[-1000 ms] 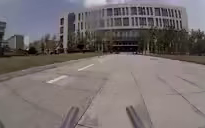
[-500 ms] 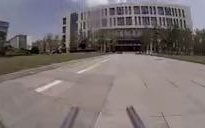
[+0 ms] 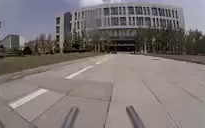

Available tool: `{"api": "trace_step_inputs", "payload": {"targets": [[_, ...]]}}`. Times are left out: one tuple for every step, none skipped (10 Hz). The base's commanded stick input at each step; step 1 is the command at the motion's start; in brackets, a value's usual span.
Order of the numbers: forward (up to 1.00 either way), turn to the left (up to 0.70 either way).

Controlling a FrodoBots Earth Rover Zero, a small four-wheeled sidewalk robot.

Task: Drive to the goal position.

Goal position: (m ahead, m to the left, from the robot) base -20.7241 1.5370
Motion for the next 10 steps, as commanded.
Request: {"api": "trace_step_inputs", "payload": {"targets": [[0.00, -1.00], [0.00, -1.00], [0.00, -1.00], [0.00, -1.00], [0.00, -1.00], [0.00, -1.00], [0.00, -1.00], [0.00, -1.00], [0.00, -1.00], [0.00, -1.00]]}}
